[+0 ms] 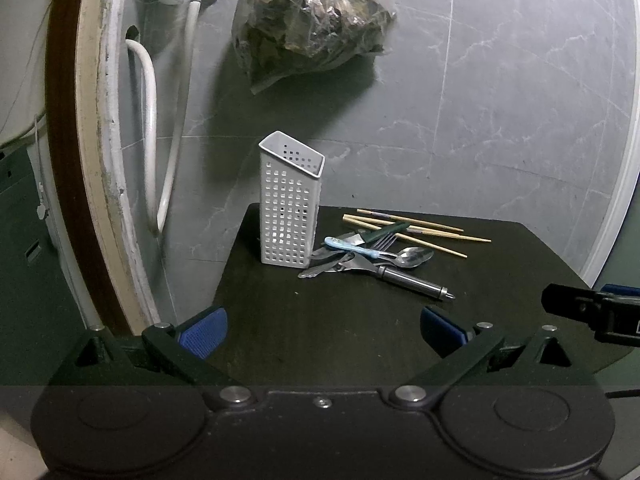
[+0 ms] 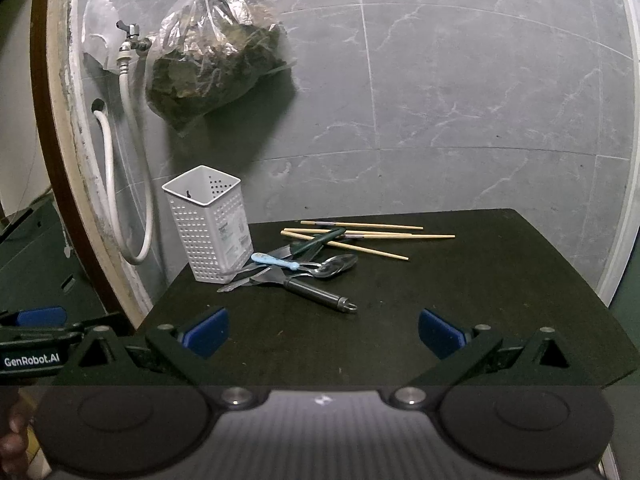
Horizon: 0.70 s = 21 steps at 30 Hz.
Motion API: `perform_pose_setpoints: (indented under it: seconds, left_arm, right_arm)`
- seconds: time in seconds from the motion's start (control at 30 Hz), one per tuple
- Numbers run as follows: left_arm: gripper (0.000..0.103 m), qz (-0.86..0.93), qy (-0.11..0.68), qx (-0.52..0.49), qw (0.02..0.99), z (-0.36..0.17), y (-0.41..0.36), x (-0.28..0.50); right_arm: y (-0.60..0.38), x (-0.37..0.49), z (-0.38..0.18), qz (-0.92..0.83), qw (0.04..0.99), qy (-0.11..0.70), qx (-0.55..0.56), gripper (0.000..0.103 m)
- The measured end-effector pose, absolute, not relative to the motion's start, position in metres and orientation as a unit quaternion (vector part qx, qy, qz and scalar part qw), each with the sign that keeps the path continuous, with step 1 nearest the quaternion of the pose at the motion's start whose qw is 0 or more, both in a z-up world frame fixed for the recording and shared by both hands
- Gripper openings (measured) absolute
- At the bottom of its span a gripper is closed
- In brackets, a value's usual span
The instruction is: Organize utensils
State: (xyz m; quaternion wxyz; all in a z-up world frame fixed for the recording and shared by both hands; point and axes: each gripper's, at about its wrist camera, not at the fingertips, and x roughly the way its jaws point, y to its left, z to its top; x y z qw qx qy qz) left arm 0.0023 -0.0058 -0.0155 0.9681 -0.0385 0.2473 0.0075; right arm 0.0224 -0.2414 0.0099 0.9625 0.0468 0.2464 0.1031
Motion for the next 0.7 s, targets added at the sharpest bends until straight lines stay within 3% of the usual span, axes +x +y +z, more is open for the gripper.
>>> perform_pose_setpoints:
  seconds: [0.7]
  left_arm:
    - [0.102, 0.009, 0.259, -0.036, 0.965, -0.0116, -0.0035, 0.0063]
  right_arm:
    - [-0.2407, 0.0225, 0.0087, 0.103, 0.962, 0.248, 0.044, 0.103]
